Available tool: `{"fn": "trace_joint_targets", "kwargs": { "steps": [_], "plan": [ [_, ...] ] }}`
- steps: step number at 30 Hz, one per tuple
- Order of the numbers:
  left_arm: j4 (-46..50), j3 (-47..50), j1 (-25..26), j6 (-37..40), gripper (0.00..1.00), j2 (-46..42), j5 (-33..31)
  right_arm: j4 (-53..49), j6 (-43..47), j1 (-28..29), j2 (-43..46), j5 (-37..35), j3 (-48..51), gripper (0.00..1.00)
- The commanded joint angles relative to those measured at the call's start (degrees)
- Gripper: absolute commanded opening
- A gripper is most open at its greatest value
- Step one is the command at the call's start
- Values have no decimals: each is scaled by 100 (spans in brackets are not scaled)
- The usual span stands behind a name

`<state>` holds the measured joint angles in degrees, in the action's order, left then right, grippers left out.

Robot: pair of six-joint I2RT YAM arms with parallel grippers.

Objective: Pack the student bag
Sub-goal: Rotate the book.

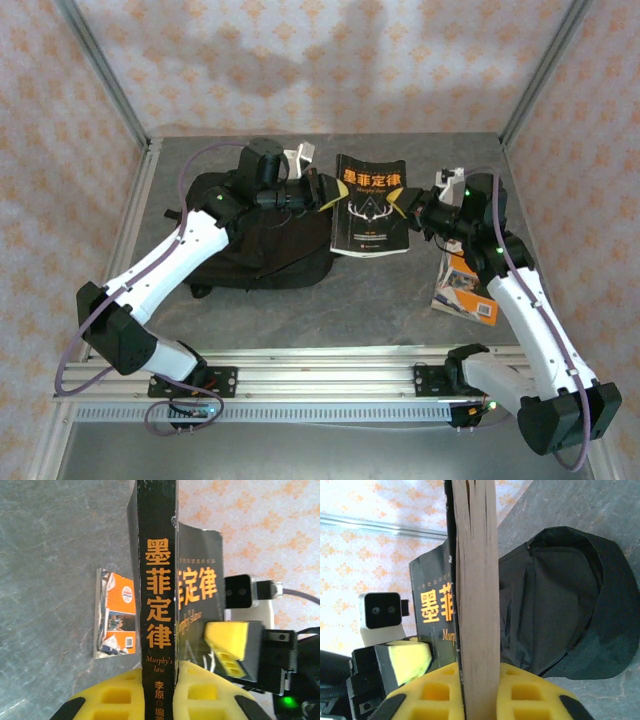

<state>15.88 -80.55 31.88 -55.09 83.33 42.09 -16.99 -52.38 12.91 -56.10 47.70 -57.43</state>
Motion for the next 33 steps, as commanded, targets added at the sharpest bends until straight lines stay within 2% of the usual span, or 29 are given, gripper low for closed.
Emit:
{"fn": "trace_joint_targets", "kwargs": {
  "steps": [1,6,11,14,16,21,22,23,24,26,29,31,33],
  "plan": [
    [-1033,40,117,-493,16,19,468,162,148,42,143,150,-137,4],
    [-1448,195,117,-746,22,43,615,167,175,42,143,160,-135,0],
    [-1684,268,119,-932,36,156,772,248,120,43,128,196,-110,0],
    [-1744,312,113,-938,36,192,805,227,142,45,125,183,-119,0],
    [-1892,360,107,-997,29,192,850,161,187,31,127,148,-141,0],
    [-1856,343,34,-924,2,150,788,-469,547,9,134,-240,-296,0],
    [-1812,347,12,-903,0,128,732,-655,657,7,134,-419,-354,3],
    [-1762,340,-5,-883,0,107,633,-1013,805,10,119,-669,-445,17],
    [-1710,332,-17,-868,0,77,505,-1321,954,7,108,-964,-547,36],
    [-1641,329,-22,-861,0,5,169,-1793,1110,10,135,-1530,-643,69],
    [-1698,445,-20,-1196,0,-166,-646,-2874,1002,-32,32,-2413,-931,86],
    [-2207,717,13,-1733,0,-315,-1283,-2683,661,-35,64,-2125,-872,98],
    [-2635,882,117,-2112,0,-456,-1954,-2122,76,-16,249,-1837,-656,99]
  ]
}}
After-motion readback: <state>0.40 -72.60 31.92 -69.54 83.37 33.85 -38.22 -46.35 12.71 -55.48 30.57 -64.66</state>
